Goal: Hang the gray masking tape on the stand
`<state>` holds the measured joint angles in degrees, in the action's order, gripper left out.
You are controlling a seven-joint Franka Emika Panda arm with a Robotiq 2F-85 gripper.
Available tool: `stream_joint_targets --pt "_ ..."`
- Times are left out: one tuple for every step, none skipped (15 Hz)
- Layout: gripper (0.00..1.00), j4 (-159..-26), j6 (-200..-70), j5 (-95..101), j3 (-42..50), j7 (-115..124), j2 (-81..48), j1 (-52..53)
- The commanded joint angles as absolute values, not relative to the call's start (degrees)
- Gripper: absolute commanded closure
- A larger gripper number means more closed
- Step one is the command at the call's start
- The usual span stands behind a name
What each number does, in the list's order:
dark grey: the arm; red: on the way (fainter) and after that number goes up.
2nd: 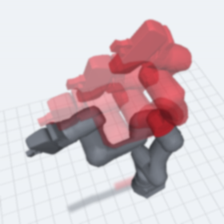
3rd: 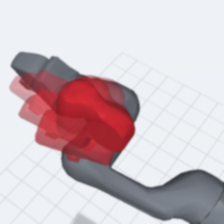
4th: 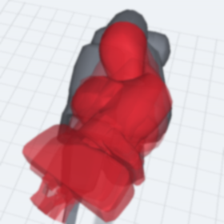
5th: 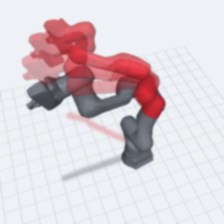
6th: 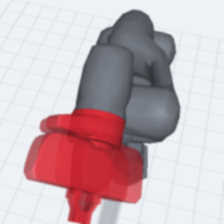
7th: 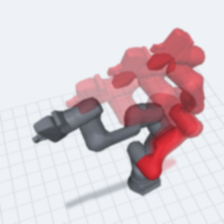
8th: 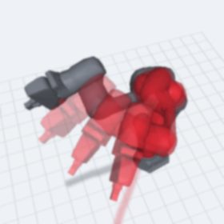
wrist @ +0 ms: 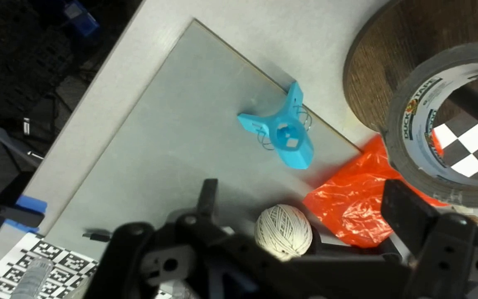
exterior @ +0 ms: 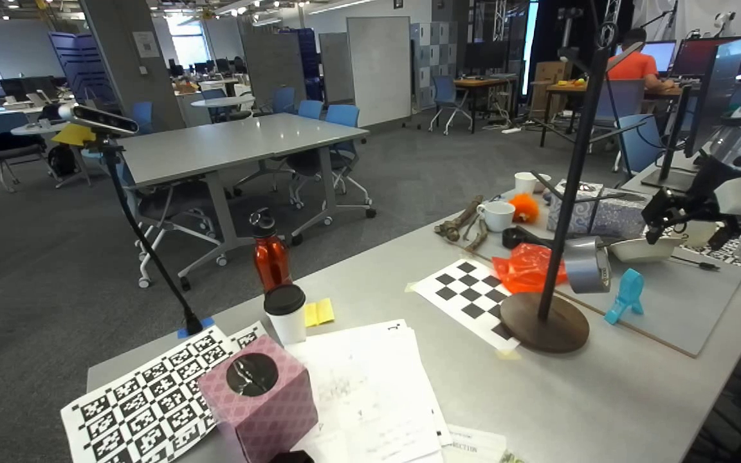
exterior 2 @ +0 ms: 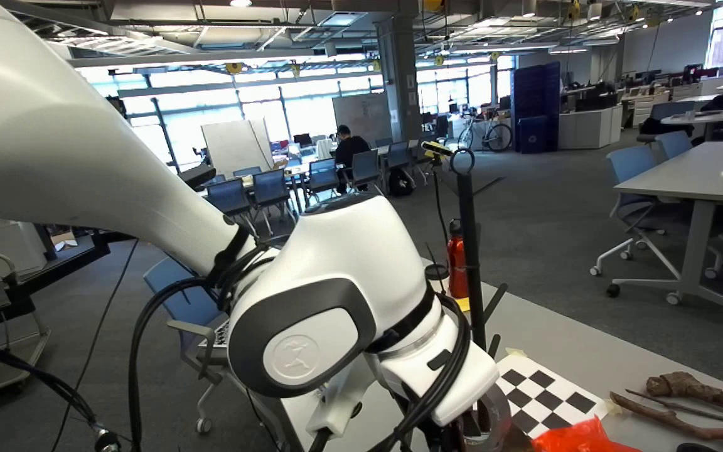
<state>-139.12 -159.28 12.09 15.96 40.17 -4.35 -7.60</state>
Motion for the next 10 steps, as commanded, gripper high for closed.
stream_joint_targets --pt "0.00 -143.5 -154.9 21.6 15.2 45.9 4.5 -7.2" --pt "0.00 -144.4 -154.0 23.7 14.0 46.9 6.4 -7.7" --pt "0.00 -145.2 -153.1 25.4 12.6 47.6 8.3 -8.3" --pt "0.00 -145.9 -152.2 27.1 11.1 48.6 10.1 -8.8" --pt "0.00 -146.6 -151.5 28.1 9.4 48.8 11.8 -9.3" --pt "0.00 -147.2 -151.2 29.3 7.7 49.2 13.3 -9.7" --pt "0.00 -147.7 -151.0 29.8 6.2 49.1 14.8 -10.0" --pt "0.00 -148.1 -151.0 30.6 4.5 49.5 16.0 -10.4" --pt "0.00 -148.3 -151.0 30.9 3.0 49.6 17.2 -10.7" --pt "0.00 -148.6 -151.1 30.9 1.6 49.4 18.2 -10.8"
